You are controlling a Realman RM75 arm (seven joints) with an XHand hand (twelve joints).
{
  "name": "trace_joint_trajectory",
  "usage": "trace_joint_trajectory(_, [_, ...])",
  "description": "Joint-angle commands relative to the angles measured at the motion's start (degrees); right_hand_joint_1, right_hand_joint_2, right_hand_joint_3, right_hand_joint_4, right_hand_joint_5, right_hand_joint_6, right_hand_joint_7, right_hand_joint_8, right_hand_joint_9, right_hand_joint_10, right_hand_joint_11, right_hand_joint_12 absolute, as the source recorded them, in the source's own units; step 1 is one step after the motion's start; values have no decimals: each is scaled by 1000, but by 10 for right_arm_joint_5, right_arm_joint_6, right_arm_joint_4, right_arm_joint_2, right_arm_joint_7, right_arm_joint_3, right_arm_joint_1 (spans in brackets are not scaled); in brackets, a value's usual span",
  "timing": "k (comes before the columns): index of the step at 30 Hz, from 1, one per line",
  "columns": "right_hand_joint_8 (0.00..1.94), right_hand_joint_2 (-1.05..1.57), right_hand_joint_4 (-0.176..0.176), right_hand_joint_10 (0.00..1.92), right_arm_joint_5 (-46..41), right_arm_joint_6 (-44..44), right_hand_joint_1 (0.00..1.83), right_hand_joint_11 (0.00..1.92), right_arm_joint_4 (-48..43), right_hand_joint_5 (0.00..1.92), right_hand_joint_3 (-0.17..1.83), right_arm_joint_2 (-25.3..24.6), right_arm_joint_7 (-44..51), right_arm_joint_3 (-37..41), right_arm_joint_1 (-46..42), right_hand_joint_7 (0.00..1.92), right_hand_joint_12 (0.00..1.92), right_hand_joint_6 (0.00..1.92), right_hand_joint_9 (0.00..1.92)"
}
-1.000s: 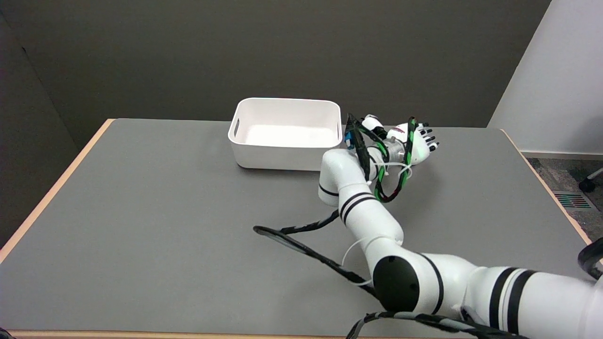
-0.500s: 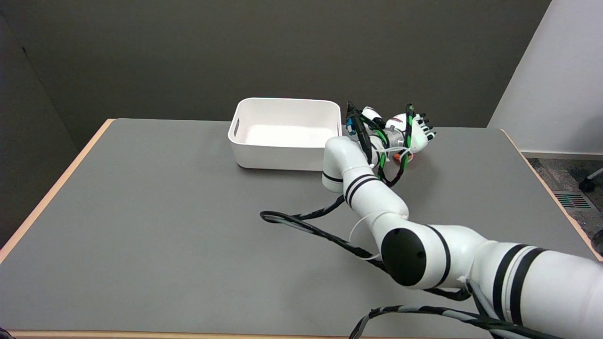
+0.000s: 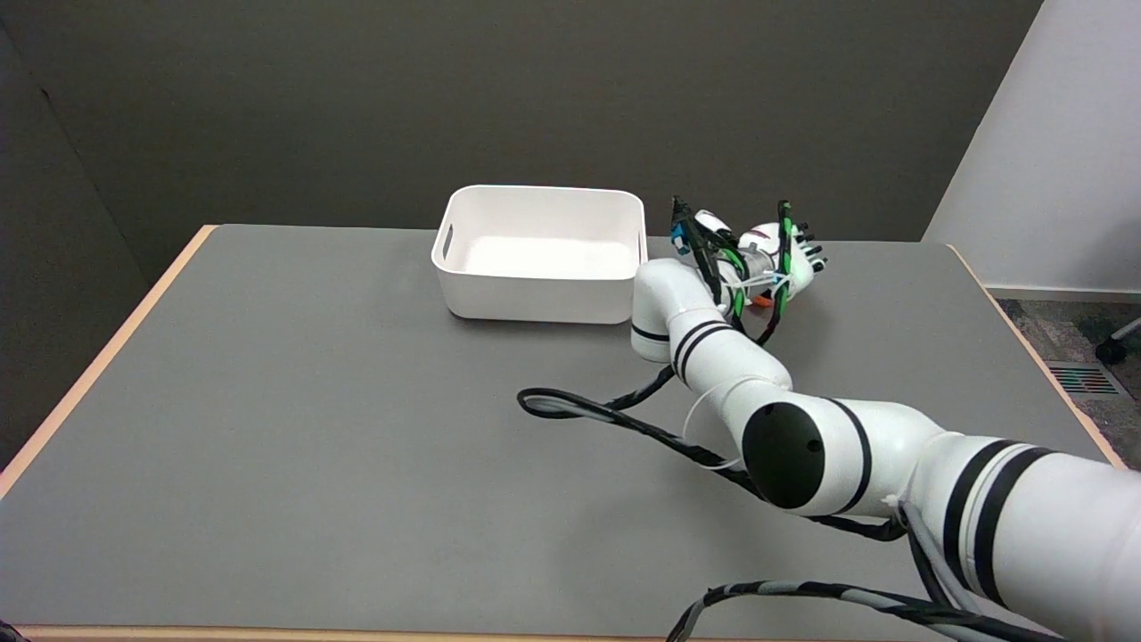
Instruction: Pick up mango.
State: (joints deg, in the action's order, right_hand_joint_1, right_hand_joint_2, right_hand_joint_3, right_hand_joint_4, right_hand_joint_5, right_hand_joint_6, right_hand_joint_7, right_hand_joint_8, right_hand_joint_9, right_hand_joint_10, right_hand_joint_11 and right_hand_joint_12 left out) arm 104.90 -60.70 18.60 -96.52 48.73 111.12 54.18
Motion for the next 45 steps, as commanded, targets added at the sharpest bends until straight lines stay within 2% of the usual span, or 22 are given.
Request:
trace_joint_trajectory(1, [259,621,-176,665,-6,8,250,-1,-49,44,904,40,-18,20,6,44,1148,144,31])
trace_joint_trajectory(10, [257,624,-176,663,-6,28,252,-1,-52,41,902,37,-18,15,6,41,1151,142,28])
trace_joint_trajectory(16, [332,650,-176,694,-6,64,304,-1,-61,52,909,38,-18,15,5,66,1177,153,58])
trace_joint_trajectory(19, [385,703,-176,750,-6,70,395,-1,-64,20,825,38,-23,17,4,112,1297,278,101])
trace_joint_trajectory(21, [407,704,-176,765,-6,72,377,3,-69,51,873,38,-38,15,3,123,1282,233,125])
trace_joint_trajectory(23, [444,751,-176,822,-6,75,404,31,-74,44,795,38,-48,13,3,179,1328,331,156])
trace_joint_trajectory(25, [468,762,-176,852,-6,77,423,41,-74,60,790,39,-51,13,3,189,1359,347,172])
trace_joint_trajectory(27, [547,721,-176,864,-6,77,440,27,-74,86,905,39,-52,13,2,198,1469,347,217])
trace_joint_trajectory(30, [630,785,-176,992,-6,76,500,5,-74,95,805,39,-52,13,2,211,1583,364,226])
trace_joint_trajectory(32, [715,784,-176,1071,-6,73,555,-1,-74,109,827,39,-52,12,2,213,1666,370,237])
trace_joint_trajectory(42, [1071,791,-176,1299,-6,66,792,-1,-79,149,812,37,-48,11,2,133,1776,394,234])
trace_joint_trajectory(45, [1157,760,-176,1393,-3,63,928,-1,-79,163,843,37,-51,8,-1,120,1849,403,228])
